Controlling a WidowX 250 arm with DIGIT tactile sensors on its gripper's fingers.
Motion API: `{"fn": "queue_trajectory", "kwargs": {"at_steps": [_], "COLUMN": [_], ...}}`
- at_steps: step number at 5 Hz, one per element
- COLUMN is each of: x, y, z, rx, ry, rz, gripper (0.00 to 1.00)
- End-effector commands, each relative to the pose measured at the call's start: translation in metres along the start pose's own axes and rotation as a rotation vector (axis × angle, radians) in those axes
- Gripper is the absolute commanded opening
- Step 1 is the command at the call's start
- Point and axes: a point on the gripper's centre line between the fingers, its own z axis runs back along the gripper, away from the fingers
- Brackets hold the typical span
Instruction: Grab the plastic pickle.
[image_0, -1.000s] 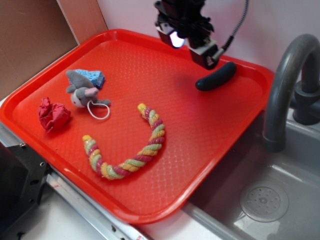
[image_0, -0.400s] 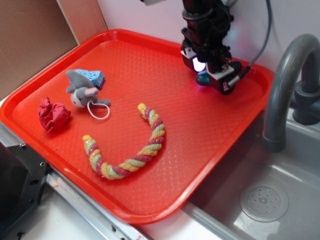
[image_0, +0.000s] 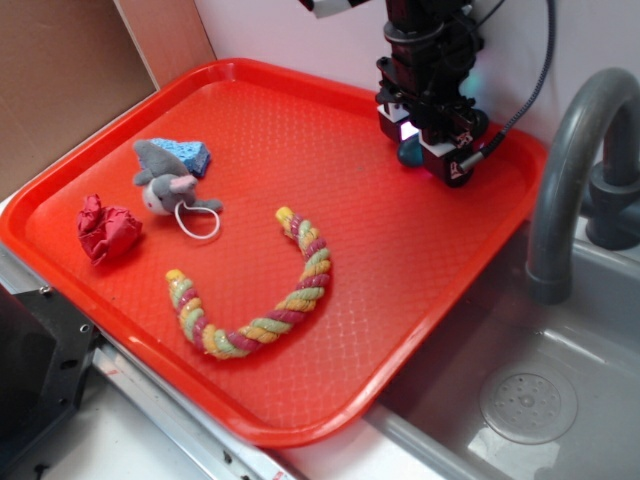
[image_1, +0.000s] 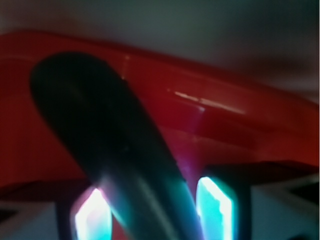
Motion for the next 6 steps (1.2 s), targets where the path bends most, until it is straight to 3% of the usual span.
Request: {"fn": "queue_trajectory", "kwargs": {"at_steps": [1,2,3,5,6], "x": [-0.006,-0.028,-0.065,-0.131,-0.151], "y": [0.004,0.010,0.014,0.023,0.022], "z": [0.019,0.051,0.089,0.135,0.138], "rx": [0.002,0.043,0.043,-0.018,-0.046], "ry": [0.057,0.081,0.055,0.009,0.013], "rz": [0.036,0.127,0.241,0.304,0.354], "gripper": [0.00,0.00,0.00,0.00,0.00]}}
